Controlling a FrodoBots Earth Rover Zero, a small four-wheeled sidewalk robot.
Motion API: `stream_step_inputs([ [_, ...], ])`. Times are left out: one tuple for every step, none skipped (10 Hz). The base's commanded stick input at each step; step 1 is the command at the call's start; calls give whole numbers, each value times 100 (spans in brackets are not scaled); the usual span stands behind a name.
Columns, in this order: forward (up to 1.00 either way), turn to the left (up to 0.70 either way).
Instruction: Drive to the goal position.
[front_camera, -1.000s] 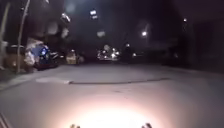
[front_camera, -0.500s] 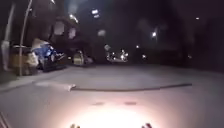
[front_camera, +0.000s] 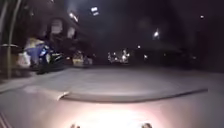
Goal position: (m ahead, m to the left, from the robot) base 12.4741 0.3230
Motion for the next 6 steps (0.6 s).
stream_step_inputs([
  [100,0],
  [100,0],
  [100,0],
  [100,0],
  [100,0],
  [100,0],
])
